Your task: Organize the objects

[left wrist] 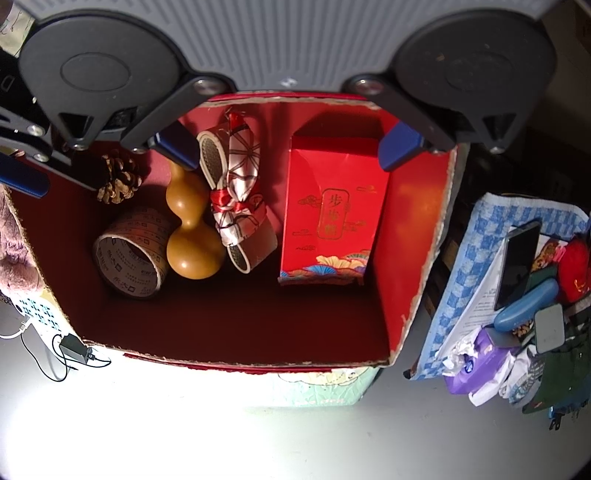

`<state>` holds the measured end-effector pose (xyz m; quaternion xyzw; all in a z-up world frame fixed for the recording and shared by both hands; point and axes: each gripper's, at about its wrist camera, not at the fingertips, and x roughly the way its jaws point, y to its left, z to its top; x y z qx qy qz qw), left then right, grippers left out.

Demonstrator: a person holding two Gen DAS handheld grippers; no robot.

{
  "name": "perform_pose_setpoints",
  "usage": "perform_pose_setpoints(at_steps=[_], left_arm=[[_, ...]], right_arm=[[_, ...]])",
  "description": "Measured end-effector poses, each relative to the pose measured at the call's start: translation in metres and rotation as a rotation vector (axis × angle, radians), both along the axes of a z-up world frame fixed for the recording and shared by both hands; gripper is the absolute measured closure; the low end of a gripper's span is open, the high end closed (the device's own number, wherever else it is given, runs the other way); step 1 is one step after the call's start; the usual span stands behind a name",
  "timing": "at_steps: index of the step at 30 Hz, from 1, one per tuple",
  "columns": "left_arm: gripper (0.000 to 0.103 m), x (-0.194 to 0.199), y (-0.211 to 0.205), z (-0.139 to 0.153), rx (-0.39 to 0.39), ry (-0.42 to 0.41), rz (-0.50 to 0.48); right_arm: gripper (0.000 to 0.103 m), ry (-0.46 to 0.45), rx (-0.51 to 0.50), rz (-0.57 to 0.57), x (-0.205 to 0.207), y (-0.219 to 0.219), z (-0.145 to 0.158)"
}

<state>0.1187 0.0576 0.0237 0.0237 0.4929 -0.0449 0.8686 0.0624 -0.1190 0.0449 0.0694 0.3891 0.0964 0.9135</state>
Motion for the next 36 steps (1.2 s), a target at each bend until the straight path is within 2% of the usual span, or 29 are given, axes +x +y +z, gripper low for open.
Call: perform_pose_setpoints(at_steps=[10,18,36], left_arm=[[0.0,-0.004,0.0,0.0,-0.003,-0.028,-0.006],[0.0,-0.003,0.0,0.0,-0.003,-0.027,-0.012],[0.0,-0.006,-0.002,-0.001,-0.005,-0.056,-0.009]], right_arm=[[0.031,0.001,0.014,-0.002,-0.003,-0.001,0.001],[0.031,0.01,-0.054,0.049,-0.003,0.006,0.001],[0.029,0.074,0.186,0.037,0.006,-0.023,0.003]])
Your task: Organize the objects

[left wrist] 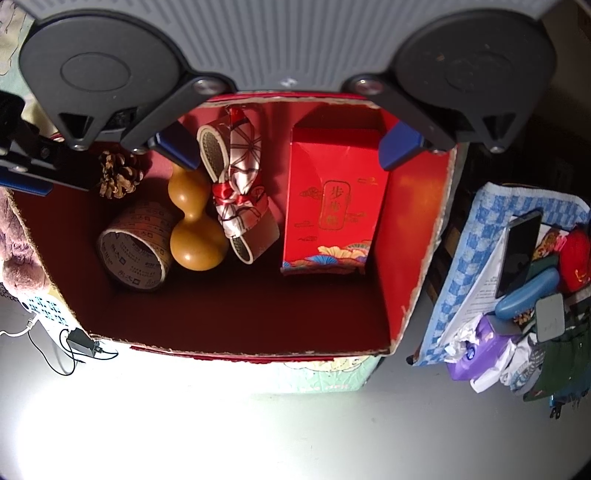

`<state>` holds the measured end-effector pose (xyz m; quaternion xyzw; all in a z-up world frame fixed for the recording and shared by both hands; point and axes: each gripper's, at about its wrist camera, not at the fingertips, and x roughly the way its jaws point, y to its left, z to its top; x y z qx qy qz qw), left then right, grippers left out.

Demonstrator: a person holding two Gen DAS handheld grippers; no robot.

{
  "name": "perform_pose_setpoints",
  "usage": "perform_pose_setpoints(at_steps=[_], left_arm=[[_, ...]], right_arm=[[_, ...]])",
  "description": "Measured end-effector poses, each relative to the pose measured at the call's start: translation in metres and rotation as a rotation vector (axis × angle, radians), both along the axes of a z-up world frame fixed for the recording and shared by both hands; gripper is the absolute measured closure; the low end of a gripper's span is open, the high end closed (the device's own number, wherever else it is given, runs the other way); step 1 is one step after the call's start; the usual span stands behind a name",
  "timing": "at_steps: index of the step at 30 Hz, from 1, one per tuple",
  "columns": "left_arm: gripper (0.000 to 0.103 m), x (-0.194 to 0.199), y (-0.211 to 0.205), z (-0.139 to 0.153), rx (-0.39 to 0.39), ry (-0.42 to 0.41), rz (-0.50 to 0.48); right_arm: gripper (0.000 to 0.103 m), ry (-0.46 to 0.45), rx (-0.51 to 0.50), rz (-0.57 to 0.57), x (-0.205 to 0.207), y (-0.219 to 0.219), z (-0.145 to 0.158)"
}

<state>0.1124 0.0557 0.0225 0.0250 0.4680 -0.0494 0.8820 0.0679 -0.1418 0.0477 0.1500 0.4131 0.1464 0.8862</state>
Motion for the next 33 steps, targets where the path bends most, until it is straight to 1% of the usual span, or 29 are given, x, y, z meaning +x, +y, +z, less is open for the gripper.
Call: perform_pose_setpoints(at_steps=[2,4,6,13,21,24,27,30,33], left_arm=[[0.0,0.0013,0.0014,-0.001,-0.017,0.006,-0.006],[0.0,0.0054,0.005,-0.0025,-0.044,0.028,-0.016],[0.0,0.0054,0.004,-0.0024,-0.042,0.028,-0.02],[0.0,0.0049,0.0034,-0.0025,-0.046,0.018,-0.015],[0.0,0.007,0.0027,-0.0035,-0.059,0.022,-0.041],[0.0,0.009,0.0017,-0.0034,-0.059,0.033,-0.046],[0.0,0.0077,0.0016,-0.0039,-0.061,0.021,-0.06],[0.0,0.0055,0.0016,-0.0043,-0.063,0.002,-0.058],[0.0,0.0076,0.0017,-0.0038,-0.062,0.016,-0.056]], right_arm=[[0.028,-0.001,0.004,0.008,0.0002,0.0002,0.0003],[0.028,-0.01,-0.016,0.022,-0.0009,0.0029,0.0003],[0.027,-0.017,-0.022,0.024,-0.0016,0.0043,0.0003],[0.021,-0.013,0.011,0.048,0.0018,0.0007,-0.0004],[0.021,-0.014,0.04,0.024,0.0015,-0.0018,-0.0003],[0.021,-0.015,0.034,0.018,0.0016,-0.0005,-0.0001],[0.021,-0.009,0.024,0.017,0.0028,0.0007,0.0002],[0.021,0.007,0.043,0.0,0.0049,-0.0014,0.0009],[0.022,0.014,0.035,-0.011,0.0073,-0.0009,0.0034]])
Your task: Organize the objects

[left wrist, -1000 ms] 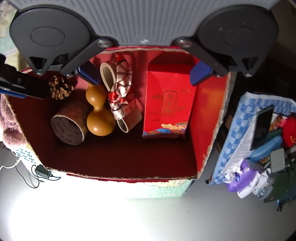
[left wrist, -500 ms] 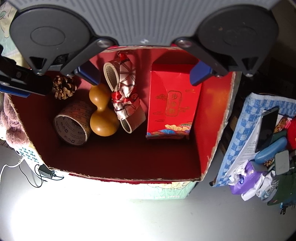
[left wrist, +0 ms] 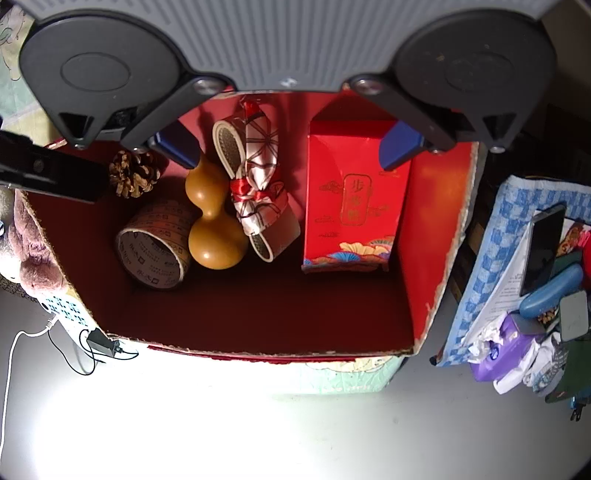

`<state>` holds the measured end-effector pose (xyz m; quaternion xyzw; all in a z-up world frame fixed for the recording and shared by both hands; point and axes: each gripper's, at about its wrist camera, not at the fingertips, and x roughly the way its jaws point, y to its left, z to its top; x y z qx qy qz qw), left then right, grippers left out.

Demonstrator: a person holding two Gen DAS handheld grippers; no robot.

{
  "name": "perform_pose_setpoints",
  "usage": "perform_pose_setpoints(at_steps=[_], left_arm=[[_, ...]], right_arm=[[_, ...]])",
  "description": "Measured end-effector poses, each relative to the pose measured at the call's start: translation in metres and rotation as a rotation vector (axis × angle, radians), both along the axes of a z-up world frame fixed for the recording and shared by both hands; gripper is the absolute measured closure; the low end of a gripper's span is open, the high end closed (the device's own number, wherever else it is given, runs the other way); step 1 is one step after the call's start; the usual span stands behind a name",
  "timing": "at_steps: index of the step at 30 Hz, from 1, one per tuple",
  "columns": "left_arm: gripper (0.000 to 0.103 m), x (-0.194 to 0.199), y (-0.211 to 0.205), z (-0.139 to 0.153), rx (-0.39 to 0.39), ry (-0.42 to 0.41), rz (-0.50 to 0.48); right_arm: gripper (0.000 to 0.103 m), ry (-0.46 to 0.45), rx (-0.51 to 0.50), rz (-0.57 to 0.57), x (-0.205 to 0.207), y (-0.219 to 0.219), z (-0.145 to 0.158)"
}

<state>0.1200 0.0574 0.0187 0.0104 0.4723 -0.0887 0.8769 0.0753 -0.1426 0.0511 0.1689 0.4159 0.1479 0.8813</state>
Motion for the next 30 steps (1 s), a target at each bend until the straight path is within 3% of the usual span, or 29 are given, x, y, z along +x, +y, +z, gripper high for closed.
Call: perform_pose_setpoints(at_steps=[3,9,18,30], left_arm=[[0.0,0.003,0.0,0.002,0.007,0.026,0.022],[0.0,0.0,0.002,0.02,0.018,-0.003,0.04],[0.0,-0.005,-0.006,0.042,0.115,-0.03,0.04],[0.0,-0.022,-0.007,0.051,0.109,-0.014,0.043]], right_arm=[[0.022,-0.019,-0.039,-0.014,0.001,0.003,0.005],[0.022,-0.05,-0.169,-0.052,-0.001,0.009,0.02],[0.022,-0.092,-0.328,-0.086,-0.008,0.021,0.037],[0.021,-0.058,-0.299,-0.049,-0.025,0.025,0.039]])
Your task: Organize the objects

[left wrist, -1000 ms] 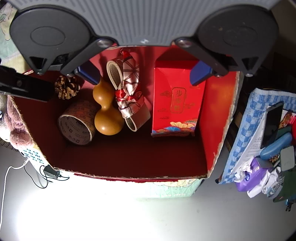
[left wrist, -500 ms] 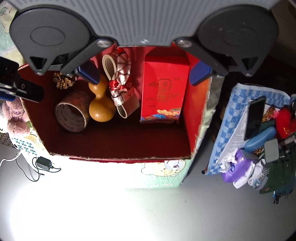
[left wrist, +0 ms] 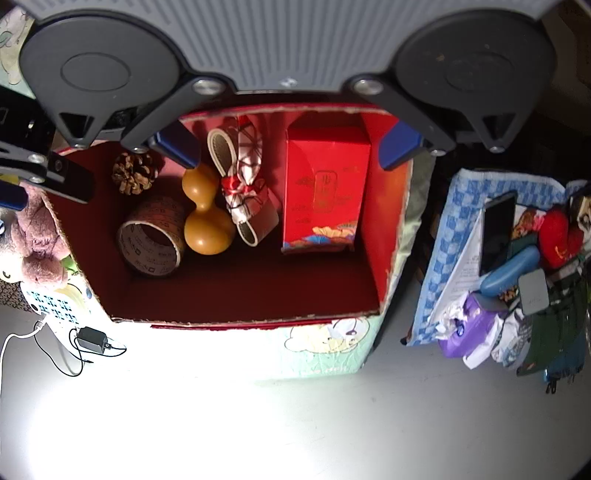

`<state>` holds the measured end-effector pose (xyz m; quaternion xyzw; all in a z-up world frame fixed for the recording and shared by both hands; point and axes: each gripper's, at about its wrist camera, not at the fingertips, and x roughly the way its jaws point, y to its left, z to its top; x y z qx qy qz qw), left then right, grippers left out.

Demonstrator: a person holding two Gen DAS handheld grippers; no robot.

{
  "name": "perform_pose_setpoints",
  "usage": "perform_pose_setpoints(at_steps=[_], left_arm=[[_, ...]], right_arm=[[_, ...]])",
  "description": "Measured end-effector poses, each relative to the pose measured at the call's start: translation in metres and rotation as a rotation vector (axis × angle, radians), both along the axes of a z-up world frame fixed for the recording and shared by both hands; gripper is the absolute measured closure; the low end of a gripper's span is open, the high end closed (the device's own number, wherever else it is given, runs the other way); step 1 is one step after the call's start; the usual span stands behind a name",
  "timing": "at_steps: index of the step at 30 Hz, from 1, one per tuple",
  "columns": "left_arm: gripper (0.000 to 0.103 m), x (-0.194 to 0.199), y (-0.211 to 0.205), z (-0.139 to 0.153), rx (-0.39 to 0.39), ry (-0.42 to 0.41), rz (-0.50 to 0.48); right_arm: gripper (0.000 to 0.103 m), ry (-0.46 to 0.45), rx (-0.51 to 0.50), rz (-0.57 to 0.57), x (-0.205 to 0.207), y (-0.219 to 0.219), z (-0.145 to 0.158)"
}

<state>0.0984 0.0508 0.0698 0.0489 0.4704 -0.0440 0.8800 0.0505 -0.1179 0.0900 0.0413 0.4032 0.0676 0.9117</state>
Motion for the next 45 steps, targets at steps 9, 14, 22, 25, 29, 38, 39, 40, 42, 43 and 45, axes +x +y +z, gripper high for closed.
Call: perform_pose_setpoints(at_steps=[9,14,22,25,29,38,39,40,42,43,45], left_arm=[[0.0,-0.025,-0.005,-0.005,0.023,0.065,0.085],[0.0,-0.045,-0.018,-0.02,0.032,0.136,0.109],[0.0,-0.071,-0.038,-0.033,0.022,0.204,0.149],[0.0,-0.079,-0.043,-0.031,0.027,0.199,0.164],[0.0,-0.083,-0.049,-0.026,0.046,0.182,0.182],[0.0,-0.065,-0.044,0.005,0.082,0.065,0.141],[0.0,-0.062,-0.042,0.008,0.078,0.056,0.134],[0.0,-0.059,-0.039,0.012,0.075,0.044,0.127],[0.0,-0.052,-0.035,0.015,0.084,0.023,0.116],[0.0,-0.048,-0.032,0.015,0.09,0.015,0.111],[0.0,-0.042,-0.027,0.016,0.099,-0.003,0.1]], right_arm=[[0.021,0.093,0.078,0.111,-0.017,-0.015,-0.007],[0.021,0.14,0.07,0.136,-0.027,-0.03,-0.017],[0.021,0.168,0.082,0.185,-0.043,-0.051,-0.022],[0.021,0.165,0.084,0.206,-0.043,-0.055,-0.02],[0.021,0.124,0.079,0.215,-0.041,-0.054,-0.013],[0.021,0.049,0.091,0.129,-0.025,-0.044,0.009],[0.021,0.045,0.092,0.118,-0.022,-0.041,0.011],[0.021,0.038,0.09,0.101,-0.019,-0.039,0.013],[0.021,0.023,0.097,0.068,-0.014,-0.035,0.015],[0.021,0.021,0.101,0.056,-0.012,-0.032,0.015],[0.021,0.019,0.099,0.038,-0.007,-0.024,0.014]])
